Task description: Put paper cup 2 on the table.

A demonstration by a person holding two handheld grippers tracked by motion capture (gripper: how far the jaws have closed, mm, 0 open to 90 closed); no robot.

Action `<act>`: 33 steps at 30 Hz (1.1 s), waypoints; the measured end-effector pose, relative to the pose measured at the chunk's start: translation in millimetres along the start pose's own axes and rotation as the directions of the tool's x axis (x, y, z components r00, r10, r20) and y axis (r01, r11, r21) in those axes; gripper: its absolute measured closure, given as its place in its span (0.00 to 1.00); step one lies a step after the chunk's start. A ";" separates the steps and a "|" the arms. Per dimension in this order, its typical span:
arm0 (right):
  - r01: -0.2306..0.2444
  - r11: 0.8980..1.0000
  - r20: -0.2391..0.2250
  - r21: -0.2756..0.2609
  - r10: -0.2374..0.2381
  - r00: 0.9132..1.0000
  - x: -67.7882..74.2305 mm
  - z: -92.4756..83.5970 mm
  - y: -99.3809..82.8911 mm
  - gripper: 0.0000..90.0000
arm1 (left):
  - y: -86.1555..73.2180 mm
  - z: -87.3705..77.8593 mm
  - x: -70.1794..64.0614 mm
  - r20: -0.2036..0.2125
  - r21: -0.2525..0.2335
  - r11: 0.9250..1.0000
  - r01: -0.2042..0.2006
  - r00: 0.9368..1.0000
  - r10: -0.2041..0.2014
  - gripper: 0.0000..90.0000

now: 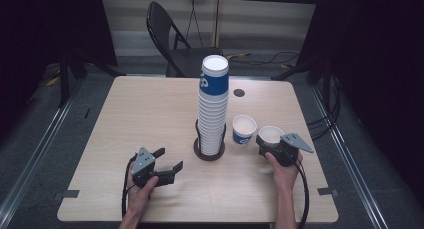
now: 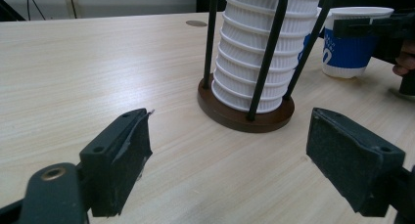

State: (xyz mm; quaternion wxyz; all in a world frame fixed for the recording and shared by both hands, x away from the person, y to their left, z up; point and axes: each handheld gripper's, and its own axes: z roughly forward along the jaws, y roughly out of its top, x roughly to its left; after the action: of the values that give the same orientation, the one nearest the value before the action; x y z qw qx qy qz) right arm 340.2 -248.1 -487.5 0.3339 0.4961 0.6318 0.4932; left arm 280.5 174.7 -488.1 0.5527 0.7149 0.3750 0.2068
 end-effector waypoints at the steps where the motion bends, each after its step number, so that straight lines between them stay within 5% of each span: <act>1: -0.001 1.000 0.003 0.011 0.001 1.000 0.2 -0.9 -0.4 0.19 | 0.0 -0.7 -0.3 0.000 -0.003 1.000 -0.004 1.000 0.004 0.18; 8: 0.006 0.990 0.029 0.144 -0.010 1.000 3.3 -1.2 -6.3 0.15 | 1.5 -4.0 -1.4 -0.008 -0.010 1.000 -0.011 1.000 0.010 0.18; 18: -0.040 0.978 0.072 0.202 0.026 0.997 14.3 -28.9 -16.9 0.16 | 0.2 -6.8 -3.7 -0.017 -0.015 1.000 -0.015 1.000 0.015 0.18; 24: -0.039 0.983 0.082 0.177 0.025 0.996 28.2 -47.4 -22.0 0.16 | -2.8 -6.5 -7.6 -0.029 -0.012 1.000 -0.015 0.999 0.015 0.18; 33: -0.052 0.999 0.009 0.012 0.052 0.999 66.0 -75.9 -31.3 0.19 | -10.0 -10.7 -14.1 -0.050 -0.019 1.000 -0.003 0.999 0.002 0.18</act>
State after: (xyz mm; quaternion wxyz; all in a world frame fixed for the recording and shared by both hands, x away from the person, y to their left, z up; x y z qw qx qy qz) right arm 243.0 -207.8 -490.9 0.3206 0.5165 0.6203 0.4956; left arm 260.9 171.9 -492.5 0.5496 0.7046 0.3860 0.2289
